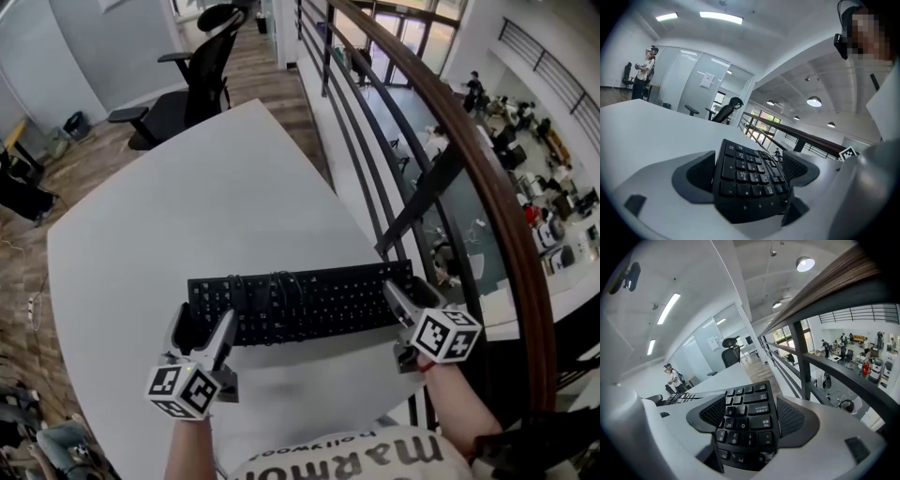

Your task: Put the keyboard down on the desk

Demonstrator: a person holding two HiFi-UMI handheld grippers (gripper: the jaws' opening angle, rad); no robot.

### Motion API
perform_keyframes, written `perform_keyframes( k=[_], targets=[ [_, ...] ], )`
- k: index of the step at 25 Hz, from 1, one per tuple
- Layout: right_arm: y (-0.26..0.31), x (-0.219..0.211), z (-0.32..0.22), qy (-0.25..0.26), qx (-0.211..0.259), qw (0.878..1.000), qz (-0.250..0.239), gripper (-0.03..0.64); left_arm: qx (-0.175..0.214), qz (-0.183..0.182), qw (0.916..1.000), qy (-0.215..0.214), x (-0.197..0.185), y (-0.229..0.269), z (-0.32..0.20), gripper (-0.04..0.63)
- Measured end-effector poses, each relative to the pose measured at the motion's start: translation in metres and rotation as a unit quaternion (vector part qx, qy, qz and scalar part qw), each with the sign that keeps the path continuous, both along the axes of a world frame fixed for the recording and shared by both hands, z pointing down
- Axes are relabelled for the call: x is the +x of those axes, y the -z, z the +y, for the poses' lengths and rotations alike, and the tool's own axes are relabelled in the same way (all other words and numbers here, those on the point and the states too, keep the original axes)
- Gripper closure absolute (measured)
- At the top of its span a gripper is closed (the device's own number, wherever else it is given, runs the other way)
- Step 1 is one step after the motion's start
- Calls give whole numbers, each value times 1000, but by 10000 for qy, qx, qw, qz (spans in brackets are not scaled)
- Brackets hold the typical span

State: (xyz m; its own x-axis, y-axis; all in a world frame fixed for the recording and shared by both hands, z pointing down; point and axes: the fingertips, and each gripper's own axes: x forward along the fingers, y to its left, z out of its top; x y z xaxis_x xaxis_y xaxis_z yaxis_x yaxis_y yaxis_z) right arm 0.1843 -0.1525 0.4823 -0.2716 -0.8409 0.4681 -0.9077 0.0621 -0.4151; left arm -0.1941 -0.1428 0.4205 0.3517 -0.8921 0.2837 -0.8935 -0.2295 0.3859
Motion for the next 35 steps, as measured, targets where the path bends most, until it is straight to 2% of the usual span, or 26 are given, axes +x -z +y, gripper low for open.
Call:
perform_keyframes(
  k=[5, 12, 17, 35],
  targets=[
    [0, 7, 14, 197, -133, 9997, -46, 265, -160, 13, 9997, 176, 8, -1, 26, 150],
    [-5, 2, 15, 336, -312, 9989, -101, 265, -321, 99, 9988, 350, 0, -12, 32, 163],
    [-14, 0, 12, 399, -415, 9983, -21, 265, -441, 13, 9979, 479, -3, -27, 32, 166],
    [-20, -1, 7, 456, -544, 9975, 54, 265, -691, 18, 9962, 533, -3, -47, 34, 169]
  ],
)
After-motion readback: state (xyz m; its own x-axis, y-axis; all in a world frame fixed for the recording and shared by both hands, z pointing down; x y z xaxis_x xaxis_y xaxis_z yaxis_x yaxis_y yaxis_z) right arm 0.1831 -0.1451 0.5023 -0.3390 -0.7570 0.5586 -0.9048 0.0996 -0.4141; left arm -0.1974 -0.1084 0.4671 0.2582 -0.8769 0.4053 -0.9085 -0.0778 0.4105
